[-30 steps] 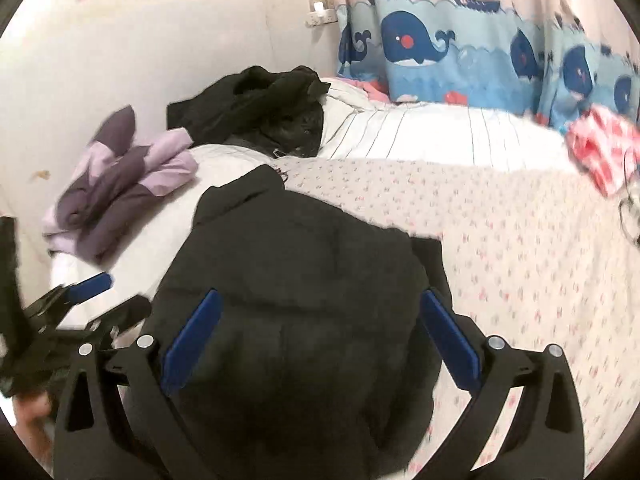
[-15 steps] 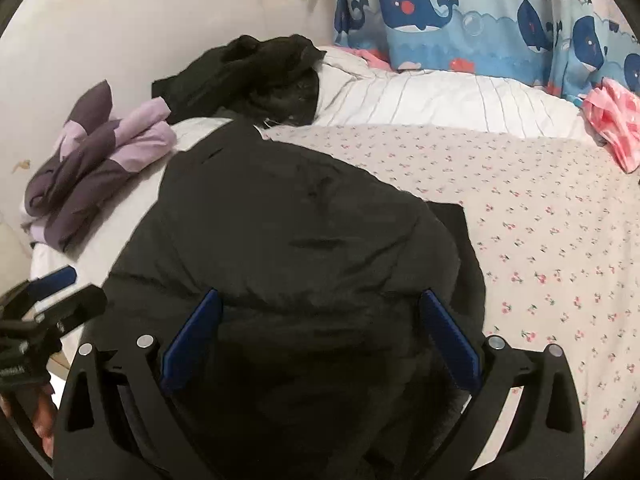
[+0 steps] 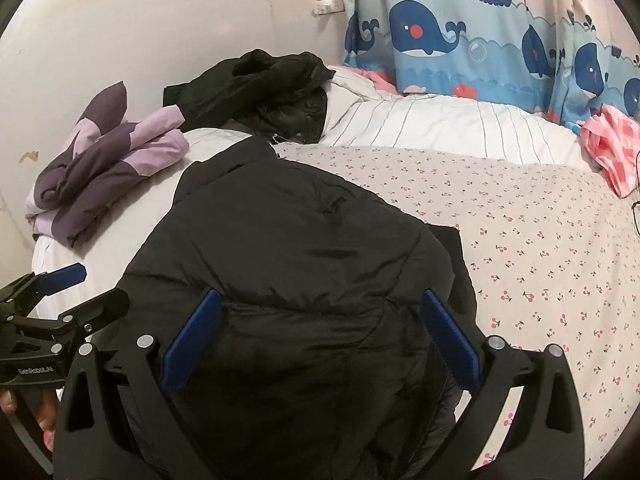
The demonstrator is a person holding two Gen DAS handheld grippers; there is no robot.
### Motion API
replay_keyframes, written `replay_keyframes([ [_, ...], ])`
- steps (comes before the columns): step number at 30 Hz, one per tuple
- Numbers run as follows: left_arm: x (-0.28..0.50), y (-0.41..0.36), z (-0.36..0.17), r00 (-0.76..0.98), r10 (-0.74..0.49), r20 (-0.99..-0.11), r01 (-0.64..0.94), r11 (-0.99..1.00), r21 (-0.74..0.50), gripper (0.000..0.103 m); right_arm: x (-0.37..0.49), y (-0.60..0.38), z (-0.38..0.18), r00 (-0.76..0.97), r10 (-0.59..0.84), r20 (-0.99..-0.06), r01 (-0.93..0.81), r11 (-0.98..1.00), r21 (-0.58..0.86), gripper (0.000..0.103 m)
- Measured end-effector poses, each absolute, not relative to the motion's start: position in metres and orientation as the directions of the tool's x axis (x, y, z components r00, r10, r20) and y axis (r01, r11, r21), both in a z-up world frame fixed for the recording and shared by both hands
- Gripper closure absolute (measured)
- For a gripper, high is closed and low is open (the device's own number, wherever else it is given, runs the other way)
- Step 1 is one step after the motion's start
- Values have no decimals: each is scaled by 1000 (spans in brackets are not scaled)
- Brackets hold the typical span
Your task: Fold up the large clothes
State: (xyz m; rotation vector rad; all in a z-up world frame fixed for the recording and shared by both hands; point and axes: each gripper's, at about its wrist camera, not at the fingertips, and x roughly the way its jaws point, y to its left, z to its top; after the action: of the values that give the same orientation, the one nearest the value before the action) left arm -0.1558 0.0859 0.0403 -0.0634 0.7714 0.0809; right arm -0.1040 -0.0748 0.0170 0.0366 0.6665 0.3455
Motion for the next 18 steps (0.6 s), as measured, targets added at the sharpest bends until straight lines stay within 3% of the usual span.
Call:
replay_keyframes([
  [18, -145, 90, 33, 684, 7, -729, -93, 993, -78, 6, -106, -83, 21, 747, 275, -605, -282, 956, 88, 7],
])
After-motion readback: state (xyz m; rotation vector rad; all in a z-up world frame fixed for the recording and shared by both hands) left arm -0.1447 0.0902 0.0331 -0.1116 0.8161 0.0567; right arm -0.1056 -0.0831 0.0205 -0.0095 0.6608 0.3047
